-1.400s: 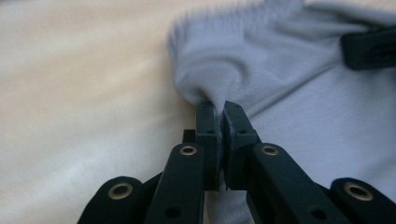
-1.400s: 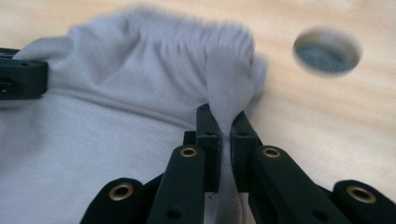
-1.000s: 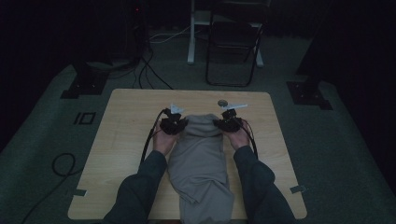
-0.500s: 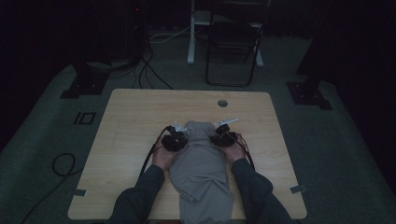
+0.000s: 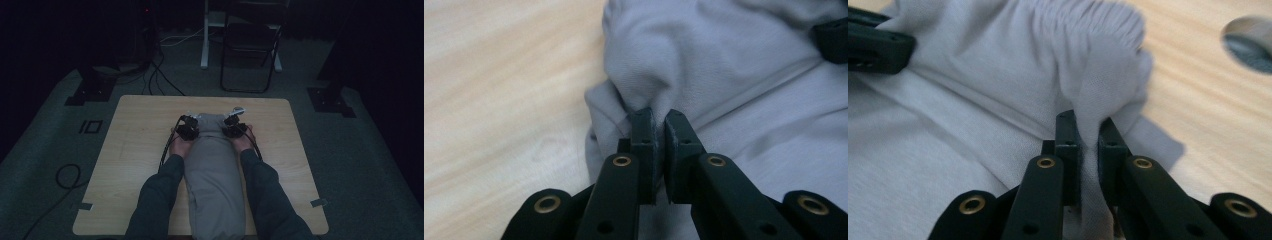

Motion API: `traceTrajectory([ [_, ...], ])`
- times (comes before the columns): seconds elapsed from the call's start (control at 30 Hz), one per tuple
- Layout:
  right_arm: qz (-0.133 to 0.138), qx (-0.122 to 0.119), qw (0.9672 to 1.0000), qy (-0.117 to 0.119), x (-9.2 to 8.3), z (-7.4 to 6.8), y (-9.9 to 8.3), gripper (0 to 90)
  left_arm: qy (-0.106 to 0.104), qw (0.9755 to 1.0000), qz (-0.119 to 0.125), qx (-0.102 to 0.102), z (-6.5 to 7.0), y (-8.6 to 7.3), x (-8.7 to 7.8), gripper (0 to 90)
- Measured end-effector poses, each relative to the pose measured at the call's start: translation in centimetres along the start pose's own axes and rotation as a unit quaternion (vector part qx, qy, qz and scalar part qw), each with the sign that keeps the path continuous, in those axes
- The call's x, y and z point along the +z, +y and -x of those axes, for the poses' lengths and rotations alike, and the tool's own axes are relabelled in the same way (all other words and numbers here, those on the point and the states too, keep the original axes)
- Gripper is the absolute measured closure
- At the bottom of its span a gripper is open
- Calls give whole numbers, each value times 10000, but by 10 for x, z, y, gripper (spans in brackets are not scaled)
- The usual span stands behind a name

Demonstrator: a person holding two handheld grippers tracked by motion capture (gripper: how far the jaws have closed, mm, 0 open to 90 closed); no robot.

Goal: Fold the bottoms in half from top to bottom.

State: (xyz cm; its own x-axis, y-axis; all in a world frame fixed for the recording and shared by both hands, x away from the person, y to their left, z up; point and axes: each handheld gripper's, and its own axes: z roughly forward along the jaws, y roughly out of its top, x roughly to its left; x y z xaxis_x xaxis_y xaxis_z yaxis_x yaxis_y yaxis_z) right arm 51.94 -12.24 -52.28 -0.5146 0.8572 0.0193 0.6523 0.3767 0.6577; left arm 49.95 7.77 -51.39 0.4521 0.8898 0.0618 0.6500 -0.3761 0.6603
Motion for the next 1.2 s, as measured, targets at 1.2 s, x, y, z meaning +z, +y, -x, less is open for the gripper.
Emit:
traceTrajectory([
  [1.2,6,-171,9998,45,-3,-8,-12,842,-97,9997,-8,231,5,-20,-5,861],
])
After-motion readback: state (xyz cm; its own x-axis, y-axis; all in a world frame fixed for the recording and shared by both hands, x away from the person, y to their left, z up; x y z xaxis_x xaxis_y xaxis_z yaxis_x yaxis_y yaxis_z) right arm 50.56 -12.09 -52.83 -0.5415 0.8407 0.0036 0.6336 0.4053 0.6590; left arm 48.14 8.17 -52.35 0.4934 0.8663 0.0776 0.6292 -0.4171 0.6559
